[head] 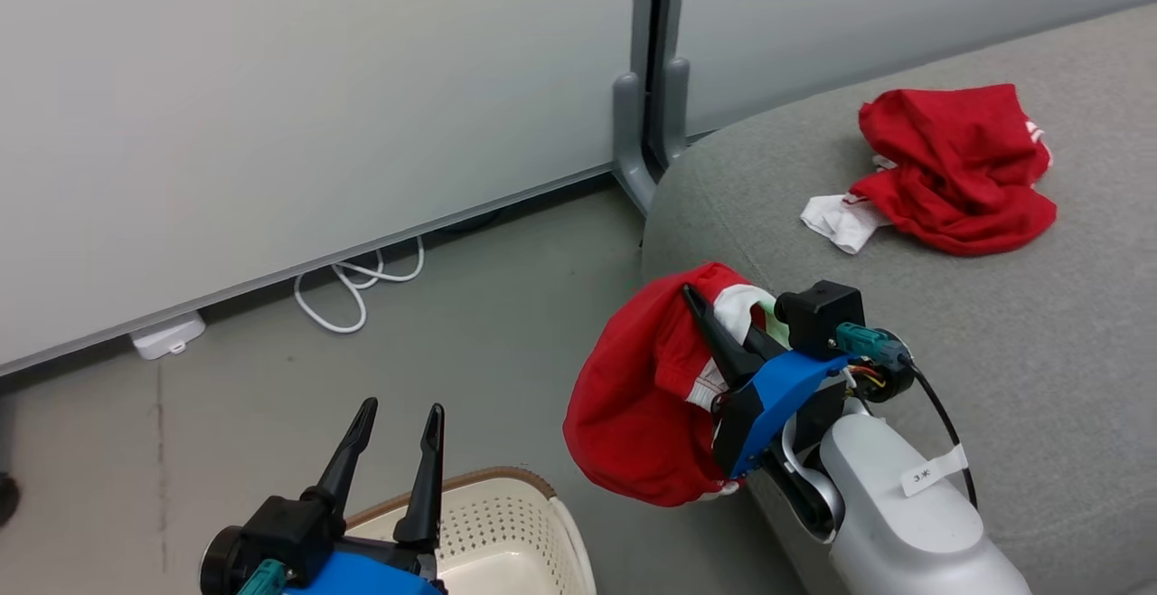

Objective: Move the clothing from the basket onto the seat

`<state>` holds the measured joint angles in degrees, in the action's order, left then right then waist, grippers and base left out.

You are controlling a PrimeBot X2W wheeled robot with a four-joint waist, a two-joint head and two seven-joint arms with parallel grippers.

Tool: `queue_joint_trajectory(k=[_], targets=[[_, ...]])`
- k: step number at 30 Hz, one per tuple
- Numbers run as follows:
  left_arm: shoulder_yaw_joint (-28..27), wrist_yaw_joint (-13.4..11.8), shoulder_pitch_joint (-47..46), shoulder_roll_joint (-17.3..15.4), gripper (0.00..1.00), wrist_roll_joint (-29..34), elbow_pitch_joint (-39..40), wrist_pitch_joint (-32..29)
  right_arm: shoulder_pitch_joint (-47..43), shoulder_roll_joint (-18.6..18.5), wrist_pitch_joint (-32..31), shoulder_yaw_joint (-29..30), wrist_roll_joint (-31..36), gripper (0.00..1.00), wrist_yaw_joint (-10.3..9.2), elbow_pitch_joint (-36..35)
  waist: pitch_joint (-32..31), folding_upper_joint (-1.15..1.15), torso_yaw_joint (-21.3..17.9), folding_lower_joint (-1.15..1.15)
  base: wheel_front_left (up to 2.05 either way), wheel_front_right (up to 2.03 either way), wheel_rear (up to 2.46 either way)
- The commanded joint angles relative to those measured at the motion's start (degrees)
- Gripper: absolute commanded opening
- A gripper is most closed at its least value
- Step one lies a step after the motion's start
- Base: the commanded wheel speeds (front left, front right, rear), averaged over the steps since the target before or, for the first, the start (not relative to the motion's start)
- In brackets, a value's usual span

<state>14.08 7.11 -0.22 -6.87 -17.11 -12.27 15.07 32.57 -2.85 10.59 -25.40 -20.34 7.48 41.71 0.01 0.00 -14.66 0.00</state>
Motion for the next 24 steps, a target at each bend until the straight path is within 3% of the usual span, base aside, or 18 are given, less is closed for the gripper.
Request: queue_joint_trajectory(k=[1,14,24], targets=[[-0.16,0.33,-0.72,0.16,1.00,0.21,-0.06,0.15,-0.64,-0.07,-0.15,0.23,-0.20,0.00,0.02,-0.29,0.68,0.00,-3.39,0.00,0.00,0.00,0.00],[-0.79,0.48,-1.50,0.73,1.00,1.19,-0.59,0.15,-1.09,-0.05,0.02,0.66,-0.15,0.00,0.03,-1.13,2.10,0.00,-12.86,0.00,0.00,0.00,0.00],[-0.11,0.50,-2.58,0.48,1.00,1.40,-0.62,0.15,-1.57,-0.05,0.13,1.15,-1.35,0.00,0.03,-1.59,3.20,0.00,-15.36,0.00,0.00,0.00,0.00]])
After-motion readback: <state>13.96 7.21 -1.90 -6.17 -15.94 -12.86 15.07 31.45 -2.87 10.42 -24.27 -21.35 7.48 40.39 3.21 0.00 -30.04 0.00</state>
